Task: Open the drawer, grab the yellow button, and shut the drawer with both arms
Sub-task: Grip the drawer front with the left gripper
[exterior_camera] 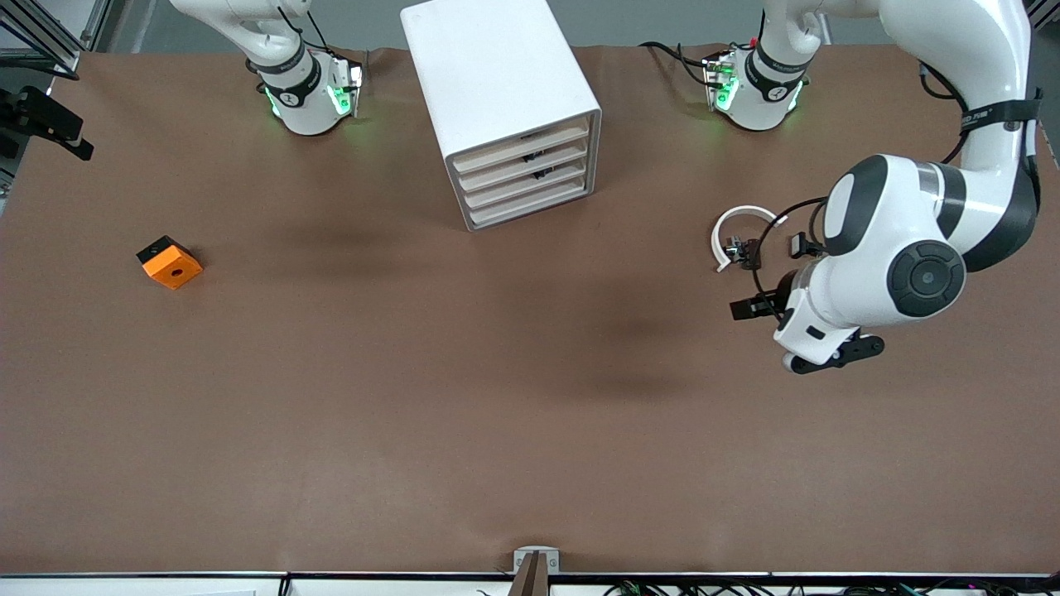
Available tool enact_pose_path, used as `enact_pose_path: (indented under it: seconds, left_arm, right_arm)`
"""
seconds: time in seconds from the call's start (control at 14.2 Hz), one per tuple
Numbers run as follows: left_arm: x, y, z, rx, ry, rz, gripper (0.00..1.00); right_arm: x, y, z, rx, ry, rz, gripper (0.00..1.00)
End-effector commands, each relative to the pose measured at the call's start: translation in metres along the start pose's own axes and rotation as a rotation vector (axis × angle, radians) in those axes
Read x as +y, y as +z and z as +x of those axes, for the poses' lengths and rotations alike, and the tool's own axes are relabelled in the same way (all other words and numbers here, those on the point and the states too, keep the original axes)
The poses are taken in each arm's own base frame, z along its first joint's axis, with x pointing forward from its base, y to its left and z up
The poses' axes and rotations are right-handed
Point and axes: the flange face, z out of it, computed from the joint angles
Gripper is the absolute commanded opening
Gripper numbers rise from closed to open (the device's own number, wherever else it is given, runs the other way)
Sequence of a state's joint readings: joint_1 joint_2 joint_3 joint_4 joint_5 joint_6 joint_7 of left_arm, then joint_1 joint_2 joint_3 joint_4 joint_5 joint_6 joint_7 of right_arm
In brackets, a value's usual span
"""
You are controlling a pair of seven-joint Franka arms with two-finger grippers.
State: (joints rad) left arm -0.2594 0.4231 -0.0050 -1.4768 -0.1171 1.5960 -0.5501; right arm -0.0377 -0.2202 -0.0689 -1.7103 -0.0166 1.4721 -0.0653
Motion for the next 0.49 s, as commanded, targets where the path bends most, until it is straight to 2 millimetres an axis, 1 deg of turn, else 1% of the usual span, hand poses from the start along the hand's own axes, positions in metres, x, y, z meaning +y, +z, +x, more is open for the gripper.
enact_pose_path:
  seconds: [0.0,0.14,0.28,0.42]
  left_arm:
    - [0.025,0.004,-0.002,-0.095,-0.122,-0.030,1.00]
    - [0.043,0.011,-0.011,-0.181,-0.244,-0.098,1.00]
    - [0.055,0.015,-0.015,-0.273,-0.402,-0.152,1.00]
    - [0.066,0.030,-0.013,-0.368,-0.542,-0.166,1.00]
  right_arm:
    - [0.003,-0.005,-0.003,0.011,-0.003,-0.016,1.00]
    - [0.003,-0.005,-0.003,0.011,-0.003,-0.016,1.00]
    - [0.004,-0.006,-0.003,0.012,-0.002,-0.022,1.00]
    - [0.004,-0.006,-0.003,0.012,-0.002,-0.022,1.00]
